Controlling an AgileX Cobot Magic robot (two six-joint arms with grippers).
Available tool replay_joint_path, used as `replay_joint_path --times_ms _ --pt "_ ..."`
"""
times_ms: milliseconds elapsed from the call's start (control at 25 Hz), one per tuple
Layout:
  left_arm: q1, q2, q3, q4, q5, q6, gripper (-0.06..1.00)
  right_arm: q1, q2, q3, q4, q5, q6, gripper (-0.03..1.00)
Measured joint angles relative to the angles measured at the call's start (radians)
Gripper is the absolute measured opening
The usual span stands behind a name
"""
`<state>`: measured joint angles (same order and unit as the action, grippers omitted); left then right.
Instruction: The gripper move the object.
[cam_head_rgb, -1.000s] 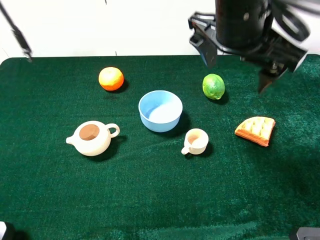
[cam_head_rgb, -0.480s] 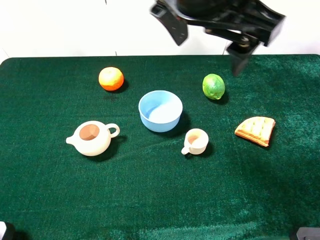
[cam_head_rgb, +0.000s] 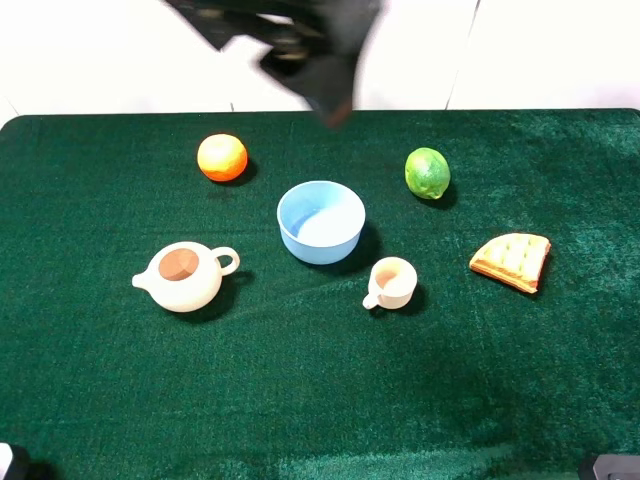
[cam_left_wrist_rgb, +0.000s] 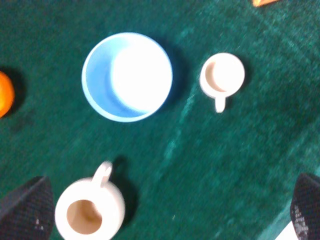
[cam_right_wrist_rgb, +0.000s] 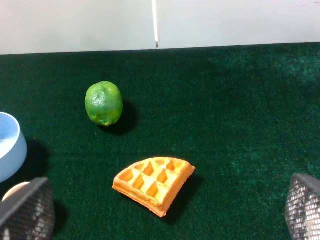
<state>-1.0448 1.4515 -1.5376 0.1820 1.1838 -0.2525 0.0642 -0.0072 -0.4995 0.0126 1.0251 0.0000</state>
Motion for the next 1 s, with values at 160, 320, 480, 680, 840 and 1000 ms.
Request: replay_joint_path --times_ms 160,320,480,680,840,1000 --pt "0.0 -0.158 0.131 0.008 0.001 -0.001 0.96 0.0 0.0 0.0 0.0 0.0 0.0 0.7" --pt "0.0 -0.327 0.266 0.008 0.001 -0.001 0.96 0.0 0.0 0.0 0.0 0.0 0.0 0.7" --pt "0.0 -0.491 0.38 0.007 0.0 -0.005 0.96 0.0 0.0 0.0 0.0 0.0 0.0 0.7" --pt "0.003 -0.648 0.491 0.028 0.0 -0.008 0.96 0.0 0.0 0.0 0.0 0.0 0.0 0.7" --pt "0.095 -0.733 0.558 0.058 0.0 -0.004 0.96 0.0 0.0 0.0 0.0 0.0 0.0 0.7" --pt "0.267 -0.794 0.621 0.058 0.0 0.029 0.96 0.0 0.0 0.0 0.0 0.0 0.0 0.7"
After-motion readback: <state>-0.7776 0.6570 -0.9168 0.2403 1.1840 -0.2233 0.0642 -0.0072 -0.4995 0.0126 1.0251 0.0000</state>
